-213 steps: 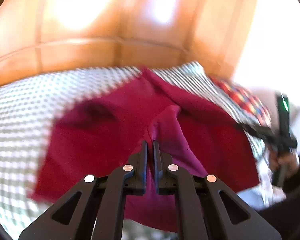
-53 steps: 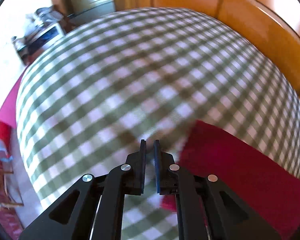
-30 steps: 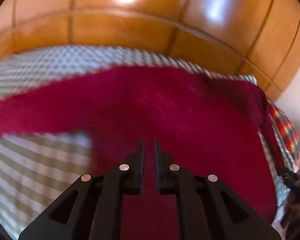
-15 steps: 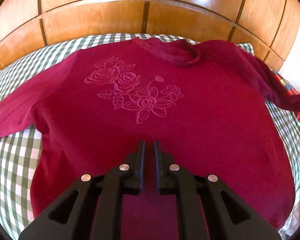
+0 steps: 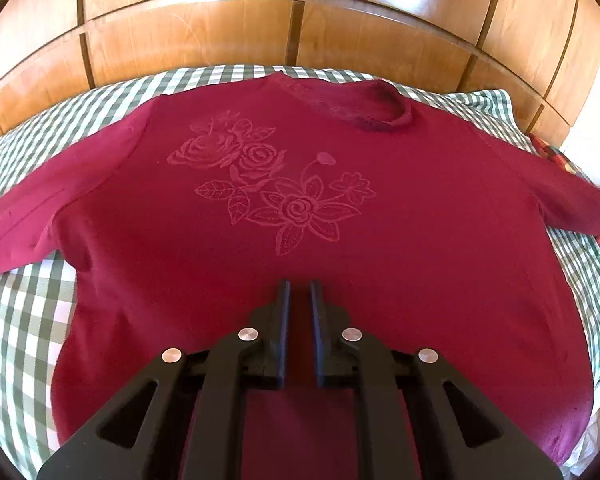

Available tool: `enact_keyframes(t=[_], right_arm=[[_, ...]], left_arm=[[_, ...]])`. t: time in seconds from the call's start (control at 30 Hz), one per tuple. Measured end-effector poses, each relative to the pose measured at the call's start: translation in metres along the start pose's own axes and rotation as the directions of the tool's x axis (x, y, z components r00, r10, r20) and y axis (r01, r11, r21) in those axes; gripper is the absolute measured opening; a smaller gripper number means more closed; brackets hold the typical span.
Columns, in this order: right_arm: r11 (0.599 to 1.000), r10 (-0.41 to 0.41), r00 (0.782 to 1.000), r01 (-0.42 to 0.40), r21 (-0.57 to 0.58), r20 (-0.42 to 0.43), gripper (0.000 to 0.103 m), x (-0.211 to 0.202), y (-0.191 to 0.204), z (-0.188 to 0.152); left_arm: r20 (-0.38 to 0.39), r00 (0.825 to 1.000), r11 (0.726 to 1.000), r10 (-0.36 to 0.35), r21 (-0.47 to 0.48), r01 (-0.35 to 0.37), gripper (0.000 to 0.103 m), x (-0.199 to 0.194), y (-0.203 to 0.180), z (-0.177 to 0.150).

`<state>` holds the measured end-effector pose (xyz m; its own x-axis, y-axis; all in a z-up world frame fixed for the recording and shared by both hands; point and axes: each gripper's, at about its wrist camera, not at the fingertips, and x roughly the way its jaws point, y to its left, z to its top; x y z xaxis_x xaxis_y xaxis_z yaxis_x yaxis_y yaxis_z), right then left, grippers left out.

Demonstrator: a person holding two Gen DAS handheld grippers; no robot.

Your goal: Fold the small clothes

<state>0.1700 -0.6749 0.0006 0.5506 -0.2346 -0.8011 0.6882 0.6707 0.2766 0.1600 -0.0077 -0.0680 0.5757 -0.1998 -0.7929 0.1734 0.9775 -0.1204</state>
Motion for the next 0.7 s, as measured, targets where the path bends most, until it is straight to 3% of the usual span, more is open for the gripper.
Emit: enact_keyframes(t=[0.07, 0.13, 0.2, 0.37, 0.47, 0.57, 0.6, 0.63, 0.7], right_arm=[[1.000, 0.010, 0.999, -0.010, 0.001, -0.039, 0.010, 0.020, -0.004, -0.001], [0.999, 0.039, 0.999, -0.039, 0.015, 0.017, 0.038, 0.016, -0.011, 0.000], [0.995, 0.076, 0.995, -0.080, 0.053, 0.066, 0.052, 0.002, -0.022, -0.003], [0.976, 0.165, 0.981, -0.176, 0.126, 0.098, 0.053, -0.031, -0.059, -0.023], [0.964, 0.220, 0.975, -0.223, 0.144, 0.037, 0.053, -0.028, -0.067, -0.047], [0.973, 0.196, 0.980, -0.199, 0.117, 0.040, 0.053, -0.018, -0.056, -0.054], [0.977, 0.178, 0.983, -0.182, 0.113, 0.045, 0.048, -0.015, -0.054, -0.053], [0.981, 0.159, 0.986, -0.163, 0.104, 0.048, 0.032, -0.011, -0.051, -0.050], [0.990, 0.107, 0.993, -0.111, 0.084, 0.046, 0.010, -0.008, -0.045, -0.041]], left_arm=[[0.001, 1.000, 1.000, 0.003, 0.002, -0.003, 0.008, 0.000, 0.000, -0.001], [0.001, 1.000, 1.000, 0.007, 0.003, -0.007, 0.008, 0.001, -0.001, -0.001], [0.002, 1.000, 1.000, 0.008, -0.003, -0.008, 0.008, 0.001, -0.001, -0.001], [0.012, 1.000, 1.000, 0.007, -0.012, -0.007, 0.008, 0.002, -0.001, -0.002], [0.014, 1.000, 1.000, 0.007, -0.013, -0.007, 0.008, 0.002, 0.000, -0.002], [0.015, 1.000, 1.000, 0.006, -0.014, -0.006, 0.008, 0.001, 0.000, -0.003], [0.015, 1.000, 1.000, 0.006, -0.015, -0.006, 0.008, 0.001, 0.000, -0.003], [0.015, 1.000, 1.000, 0.005, -0.016, -0.005, 0.008, 0.001, 0.000, -0.003], [0.014, 1.000, 1.000, 0.005, -0.016, -0.005, 0.008, 0.001, 0.000, -0.003]])
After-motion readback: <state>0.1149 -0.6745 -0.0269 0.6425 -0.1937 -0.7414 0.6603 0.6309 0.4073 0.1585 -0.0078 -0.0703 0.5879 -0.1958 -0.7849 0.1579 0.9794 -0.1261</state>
